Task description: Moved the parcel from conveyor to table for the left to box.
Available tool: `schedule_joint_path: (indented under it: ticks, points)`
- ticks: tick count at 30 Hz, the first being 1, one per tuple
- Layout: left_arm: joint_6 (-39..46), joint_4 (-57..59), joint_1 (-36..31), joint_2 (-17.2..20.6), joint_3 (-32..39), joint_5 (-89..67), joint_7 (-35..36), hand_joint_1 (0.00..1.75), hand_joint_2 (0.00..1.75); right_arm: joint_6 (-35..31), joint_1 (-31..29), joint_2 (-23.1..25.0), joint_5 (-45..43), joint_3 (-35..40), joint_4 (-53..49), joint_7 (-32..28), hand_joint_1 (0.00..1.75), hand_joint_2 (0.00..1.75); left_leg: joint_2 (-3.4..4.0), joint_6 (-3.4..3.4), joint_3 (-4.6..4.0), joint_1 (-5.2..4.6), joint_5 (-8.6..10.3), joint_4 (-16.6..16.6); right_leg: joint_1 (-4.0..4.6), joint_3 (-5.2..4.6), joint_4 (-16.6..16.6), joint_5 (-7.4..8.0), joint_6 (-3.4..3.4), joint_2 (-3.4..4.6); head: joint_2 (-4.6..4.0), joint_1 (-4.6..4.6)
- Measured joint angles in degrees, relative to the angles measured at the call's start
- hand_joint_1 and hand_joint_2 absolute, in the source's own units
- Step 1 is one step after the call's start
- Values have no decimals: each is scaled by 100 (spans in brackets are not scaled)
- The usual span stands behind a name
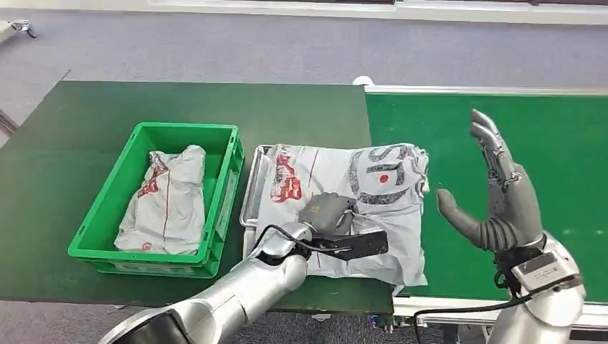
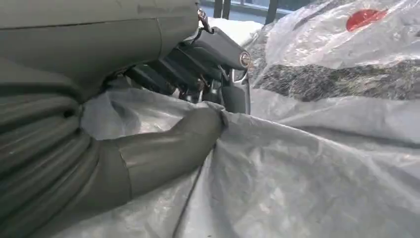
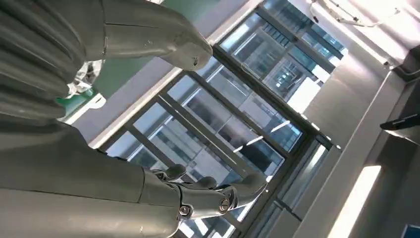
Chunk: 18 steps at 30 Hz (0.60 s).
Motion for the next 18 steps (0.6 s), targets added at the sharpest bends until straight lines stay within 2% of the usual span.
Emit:
schedule_joint_path:
  ticks: [7,11,18]
  points:
    - [1441,-251,140,79,100,113,-879,175,175,0,142,0,-24,0,-42,-2,0,175,0,0,-2,0,0,0,0,-2,0,0,0,0,0,0]
    - [2494,-700,302,140,416,488,-1968,175,175,0,211,0,-52,0,-114,-2,0,175,-1,0,-4,0,0,0,0,-3,0,-1,0,-1,0,-2]
    - [2758,-1934,638,284,1515,213,-3030,175,175,0,242,-11,-153,-4,-168,-2,0,175,2,-1,-3,0,1,0,1,-4,1,0,0,2,0,2]
